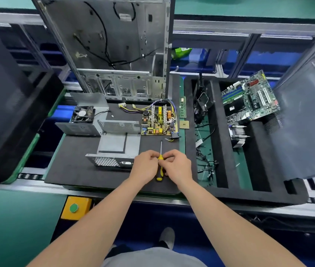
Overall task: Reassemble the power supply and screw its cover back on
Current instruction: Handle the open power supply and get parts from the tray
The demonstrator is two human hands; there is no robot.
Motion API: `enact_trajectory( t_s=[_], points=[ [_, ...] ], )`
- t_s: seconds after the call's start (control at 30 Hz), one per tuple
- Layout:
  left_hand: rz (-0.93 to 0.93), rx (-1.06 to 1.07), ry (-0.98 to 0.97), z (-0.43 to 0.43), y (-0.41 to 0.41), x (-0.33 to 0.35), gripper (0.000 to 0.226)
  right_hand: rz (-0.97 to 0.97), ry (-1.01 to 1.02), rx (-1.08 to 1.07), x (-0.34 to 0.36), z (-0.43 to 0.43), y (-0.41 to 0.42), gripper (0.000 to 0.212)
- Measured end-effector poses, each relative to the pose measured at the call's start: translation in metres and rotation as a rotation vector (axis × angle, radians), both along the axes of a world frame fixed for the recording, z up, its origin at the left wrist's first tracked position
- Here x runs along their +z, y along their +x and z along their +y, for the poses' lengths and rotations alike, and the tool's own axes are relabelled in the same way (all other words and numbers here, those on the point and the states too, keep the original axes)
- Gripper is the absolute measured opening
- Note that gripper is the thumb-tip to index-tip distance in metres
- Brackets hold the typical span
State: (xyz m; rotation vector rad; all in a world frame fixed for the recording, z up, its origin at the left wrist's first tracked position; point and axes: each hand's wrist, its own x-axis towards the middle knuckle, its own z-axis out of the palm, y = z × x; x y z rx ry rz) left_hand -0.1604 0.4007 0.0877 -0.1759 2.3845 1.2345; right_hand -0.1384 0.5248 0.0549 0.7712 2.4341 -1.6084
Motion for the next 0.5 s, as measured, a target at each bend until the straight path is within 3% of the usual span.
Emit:
enact_trajectory(
  t_s=[0.23, 0.5],
  points=[
    [0.127, -0.125, -0.110, 0.000, -0.010, 0.016, 0.035, 0.027, 0.004, 0.055, 0.007, 0.002, -0.007, 0.015],
    [0.283, -0.144, -0.005, -0.022, -0.041, 0.047, 0.028, 0.169, 0.104, 0.110, 0.042, -0.001, -0.043, 0.014]
  ],
)
